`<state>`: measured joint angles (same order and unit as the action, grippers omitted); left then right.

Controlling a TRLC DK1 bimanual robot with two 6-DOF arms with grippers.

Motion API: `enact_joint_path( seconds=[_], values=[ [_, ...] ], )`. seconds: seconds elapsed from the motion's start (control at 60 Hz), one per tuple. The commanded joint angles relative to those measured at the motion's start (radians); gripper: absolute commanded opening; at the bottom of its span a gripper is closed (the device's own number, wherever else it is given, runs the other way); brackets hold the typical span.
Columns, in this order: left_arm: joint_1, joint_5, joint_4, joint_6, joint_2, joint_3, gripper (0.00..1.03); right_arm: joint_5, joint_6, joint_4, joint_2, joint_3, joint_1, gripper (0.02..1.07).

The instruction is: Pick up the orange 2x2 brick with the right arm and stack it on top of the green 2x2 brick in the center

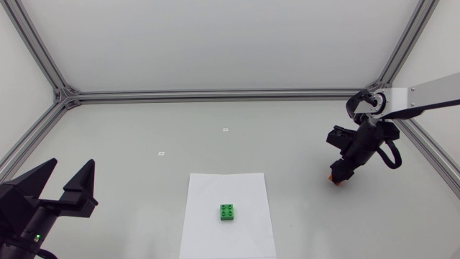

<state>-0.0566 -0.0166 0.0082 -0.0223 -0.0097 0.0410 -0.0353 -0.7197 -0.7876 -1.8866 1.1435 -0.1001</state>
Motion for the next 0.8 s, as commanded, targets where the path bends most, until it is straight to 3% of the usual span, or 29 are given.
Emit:
enact_joint_path(
  seconds=[0.0,0.267,0.783],
  values=[
    [-0.008,0.003,-0.011,0.005,-0.003,-0.041,0.99,0.006,-0.023,0.001,-0.025,-0.008,0.003,0.57],
    [-0.008,0.003,-0.011,0.005,-0.003,-0.041,0.99,0.005,-0.024,0.008,-0.023,-0.014,0.003,0.48],
    [-0.008,0.003,-0.011,0.005,-0.003,-0.041,0.99,-0.021,-0.023,-0.027,-0.014,-0.021,0.016,0.16]
  ],
)
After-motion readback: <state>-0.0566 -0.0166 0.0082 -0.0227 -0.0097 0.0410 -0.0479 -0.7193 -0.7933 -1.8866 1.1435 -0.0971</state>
